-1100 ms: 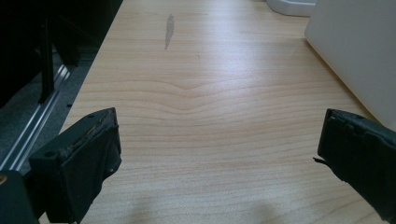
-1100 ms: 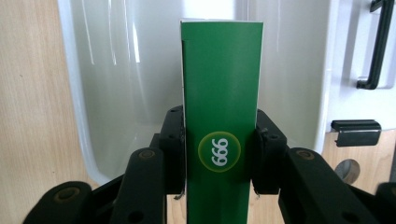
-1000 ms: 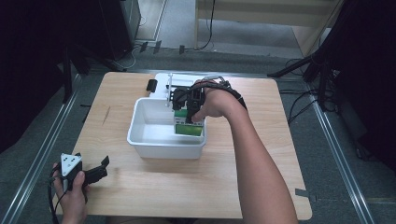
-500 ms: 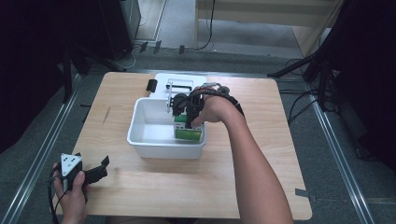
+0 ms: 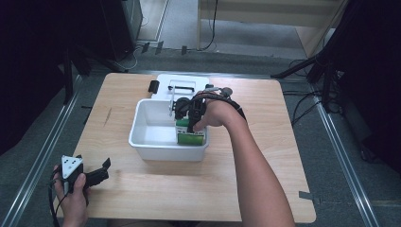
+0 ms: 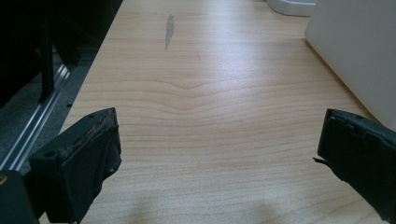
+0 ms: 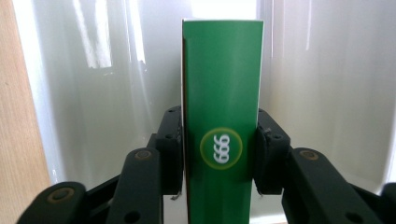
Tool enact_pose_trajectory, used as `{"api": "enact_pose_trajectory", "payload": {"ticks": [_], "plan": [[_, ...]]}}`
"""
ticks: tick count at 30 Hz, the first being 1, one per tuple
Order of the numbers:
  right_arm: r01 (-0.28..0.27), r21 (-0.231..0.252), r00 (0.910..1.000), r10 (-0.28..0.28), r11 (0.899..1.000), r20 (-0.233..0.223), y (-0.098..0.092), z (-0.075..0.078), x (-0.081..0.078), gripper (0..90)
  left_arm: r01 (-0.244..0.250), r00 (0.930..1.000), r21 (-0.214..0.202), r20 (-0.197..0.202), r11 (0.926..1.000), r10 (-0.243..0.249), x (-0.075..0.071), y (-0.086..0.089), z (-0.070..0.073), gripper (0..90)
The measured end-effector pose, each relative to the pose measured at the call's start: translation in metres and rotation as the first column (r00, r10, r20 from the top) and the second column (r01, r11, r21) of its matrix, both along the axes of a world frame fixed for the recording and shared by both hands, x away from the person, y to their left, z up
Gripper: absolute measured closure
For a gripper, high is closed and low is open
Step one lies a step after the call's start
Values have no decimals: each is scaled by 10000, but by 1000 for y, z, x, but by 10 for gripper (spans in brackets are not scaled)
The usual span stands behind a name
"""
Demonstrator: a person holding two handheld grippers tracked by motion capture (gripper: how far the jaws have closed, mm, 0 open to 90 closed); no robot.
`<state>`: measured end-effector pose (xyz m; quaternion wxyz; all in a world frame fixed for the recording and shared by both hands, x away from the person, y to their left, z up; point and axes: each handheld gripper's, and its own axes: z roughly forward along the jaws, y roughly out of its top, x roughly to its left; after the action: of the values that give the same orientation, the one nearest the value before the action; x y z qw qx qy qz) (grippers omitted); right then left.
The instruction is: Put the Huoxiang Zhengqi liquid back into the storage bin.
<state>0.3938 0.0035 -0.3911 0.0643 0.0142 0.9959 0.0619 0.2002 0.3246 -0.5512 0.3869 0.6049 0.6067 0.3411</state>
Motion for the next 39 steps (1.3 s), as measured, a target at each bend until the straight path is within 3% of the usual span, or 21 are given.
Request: {"api": "enact_pose_trajectory", "payload": {"ticks": [6,16,24,30,39], "plan": [[304,303,9995,-304,9991,7,-5,7,0,563,1,10000,2,-5,10000,-1,0,0,0,3],[746,716,9972,-750,9946,30,-15,18,0,403,25,10000,-44,-12,10000,-25,0,0,0,3],[1128,1350,9935,-1141,9844,14,-25,36,-3,346,32,10000,-44,-19,10000,-32,0,0,0,3],[1799,2079,9830,-1837,9615,-11,-38,51,-3,313,17,10000,-45,-7,10000,-17,0,0,0,3],[2761,3152,9588,-2830,9080,-244,-64,65,-6,305,-4,10000,-75,16,10000,5,0,0,0,3]]}}
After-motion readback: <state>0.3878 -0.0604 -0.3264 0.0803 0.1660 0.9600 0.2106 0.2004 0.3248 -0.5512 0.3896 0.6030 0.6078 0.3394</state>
